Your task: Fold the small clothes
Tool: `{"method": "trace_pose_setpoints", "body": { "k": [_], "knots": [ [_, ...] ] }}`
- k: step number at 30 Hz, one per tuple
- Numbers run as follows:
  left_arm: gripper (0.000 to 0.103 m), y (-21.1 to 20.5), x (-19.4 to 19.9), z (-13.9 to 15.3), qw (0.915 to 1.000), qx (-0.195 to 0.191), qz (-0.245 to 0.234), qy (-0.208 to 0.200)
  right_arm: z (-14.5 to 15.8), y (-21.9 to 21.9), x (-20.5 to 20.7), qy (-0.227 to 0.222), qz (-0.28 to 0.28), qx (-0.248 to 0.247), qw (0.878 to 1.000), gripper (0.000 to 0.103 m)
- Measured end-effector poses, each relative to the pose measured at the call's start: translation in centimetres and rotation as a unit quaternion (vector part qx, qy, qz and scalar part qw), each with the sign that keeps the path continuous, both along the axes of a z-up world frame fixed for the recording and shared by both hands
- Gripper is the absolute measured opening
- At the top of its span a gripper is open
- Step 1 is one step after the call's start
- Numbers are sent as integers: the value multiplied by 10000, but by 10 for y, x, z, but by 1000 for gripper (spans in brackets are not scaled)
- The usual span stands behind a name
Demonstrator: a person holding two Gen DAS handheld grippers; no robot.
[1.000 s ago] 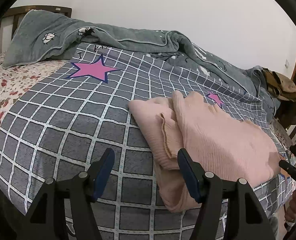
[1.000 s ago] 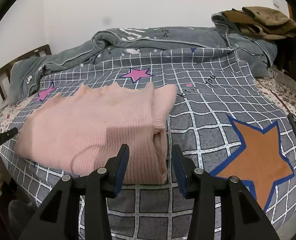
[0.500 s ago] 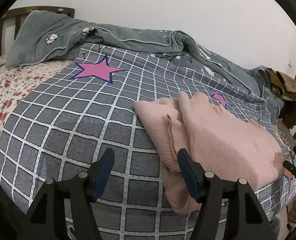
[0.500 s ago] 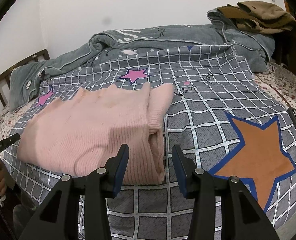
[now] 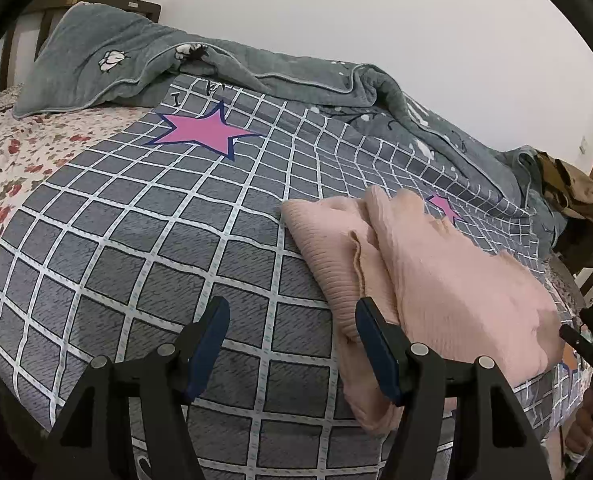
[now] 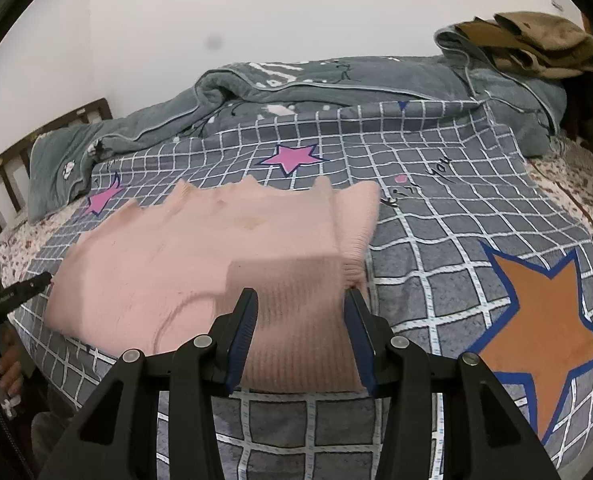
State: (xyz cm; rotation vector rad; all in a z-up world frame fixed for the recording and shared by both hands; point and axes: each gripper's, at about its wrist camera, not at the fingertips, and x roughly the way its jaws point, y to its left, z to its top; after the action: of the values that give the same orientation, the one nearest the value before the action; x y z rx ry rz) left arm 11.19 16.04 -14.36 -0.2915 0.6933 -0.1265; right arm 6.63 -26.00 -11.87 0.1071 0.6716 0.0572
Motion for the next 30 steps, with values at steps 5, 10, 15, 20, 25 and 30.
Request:
{"method": "trace_pose_setpoints", "body": {
  "k": [5,10,15,20,25,30],
  "knots": [
    [64,5,2,0,9998,-180,-121,-47,0,19,4,-98,178,-198,9996,47],
    [67,5,7,2,9983,-457,-342,-80,6,43,5,-387,332,-505,9974,47],
    [72,-6,16,5,9947,-792,-640,-122,6,73,7,-587,793,-526,9937,48],
    [81,-25,31,0,9919,-892,-887,159,-18,106,15,-515,1152,-688,9896,48],
    [82,-39,45,-17,9925,-697,-750,663,-33,122,23,-578,858,-888,9907,52],
    [81,-47,51,-15,9926,-718,-644,734,-31,127,44,-396,569,-792,9944,55]
  ]
}}
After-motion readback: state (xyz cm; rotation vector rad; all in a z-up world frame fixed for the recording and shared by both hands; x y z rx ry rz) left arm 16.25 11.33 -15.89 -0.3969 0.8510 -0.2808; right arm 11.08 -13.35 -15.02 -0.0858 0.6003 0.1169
